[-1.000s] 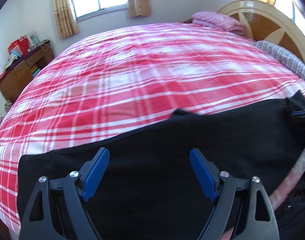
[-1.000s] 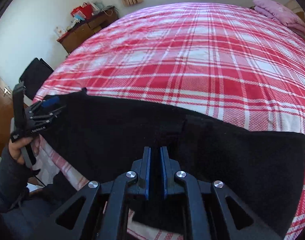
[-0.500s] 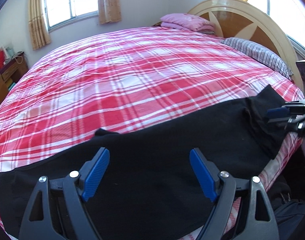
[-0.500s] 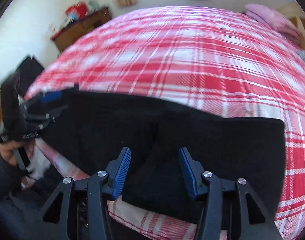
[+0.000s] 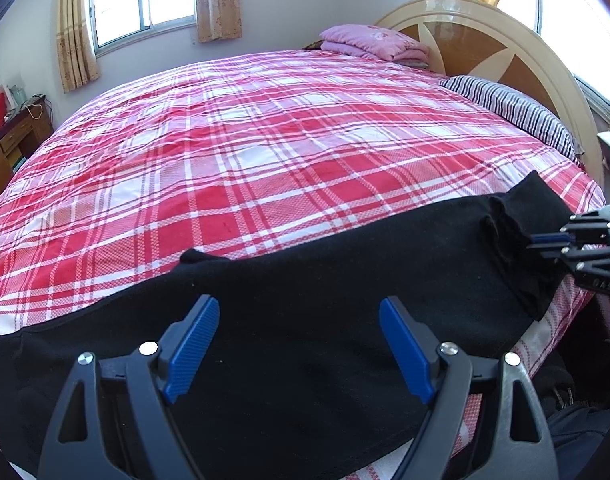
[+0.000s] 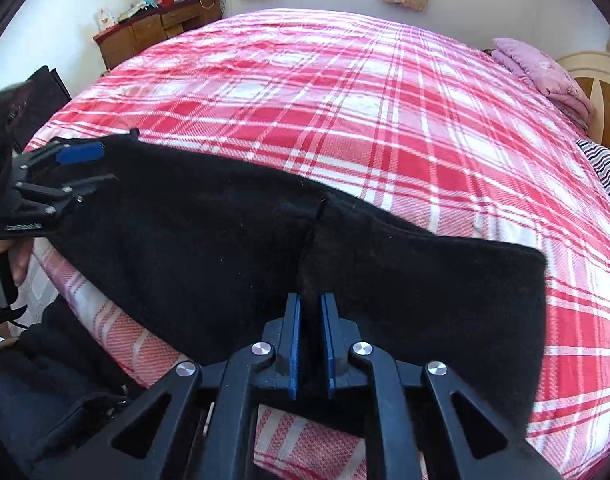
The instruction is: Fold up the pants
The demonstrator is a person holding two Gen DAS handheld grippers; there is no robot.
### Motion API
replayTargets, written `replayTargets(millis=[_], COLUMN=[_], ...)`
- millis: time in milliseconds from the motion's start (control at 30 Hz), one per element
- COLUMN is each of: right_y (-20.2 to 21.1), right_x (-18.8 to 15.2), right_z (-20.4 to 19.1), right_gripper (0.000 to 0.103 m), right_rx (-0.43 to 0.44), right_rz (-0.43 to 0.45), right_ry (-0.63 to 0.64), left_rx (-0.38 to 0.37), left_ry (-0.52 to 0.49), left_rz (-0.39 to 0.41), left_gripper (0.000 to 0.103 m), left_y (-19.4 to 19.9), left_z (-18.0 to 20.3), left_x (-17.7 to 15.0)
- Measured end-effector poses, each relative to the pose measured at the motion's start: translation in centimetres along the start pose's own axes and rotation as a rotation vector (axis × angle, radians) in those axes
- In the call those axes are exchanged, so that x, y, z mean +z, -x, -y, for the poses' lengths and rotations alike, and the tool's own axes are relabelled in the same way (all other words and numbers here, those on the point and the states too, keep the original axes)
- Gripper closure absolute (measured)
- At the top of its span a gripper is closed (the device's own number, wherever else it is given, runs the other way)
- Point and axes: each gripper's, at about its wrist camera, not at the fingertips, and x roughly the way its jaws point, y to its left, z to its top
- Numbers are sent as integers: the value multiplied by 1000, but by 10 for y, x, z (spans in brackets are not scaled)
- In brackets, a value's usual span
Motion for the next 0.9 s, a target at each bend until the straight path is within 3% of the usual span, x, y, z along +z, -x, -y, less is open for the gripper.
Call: replayTargets(millis=[167, 333, 433, 467, 500, 567, 767, 900], right_y=[16, -29, -16, -11, -6, 6, 40, 55], right_x=[0, -9, -5, -4, -3, -6, -22, -23], right_z=[-8, -16, -15, -11, -6, 6, 62, 102], right_gripper=[93, 92, 90, 82, 65, 53, 53, 53], right_rx=[42, 42, 65, 96, 123, 131, 70, 15], right_rz=[41, -64, -57, -56, -49, -25, 36, 87], right_ry=[23, 72, 79, 66, 59, 47, -46, -155], left_rx=[-10, -58, -103, -124, -154, -208, -368, -407], left_ry=[0, -10, -19, -25, -31, -42, -57, -52], left_rz=[2, 5, 0, -2, -3, -11, -65, -111], left_gripper=[18, 18, 18, 18, 18, 18, 18, 18], left_y=[1, 1, -2, -3, -5, -9, -30, -48], left_z=[2, 14, 26, 32, 40, 55, 108, 138], left_x=[0, 3, 8, 11, 15, 22, 39, 47])
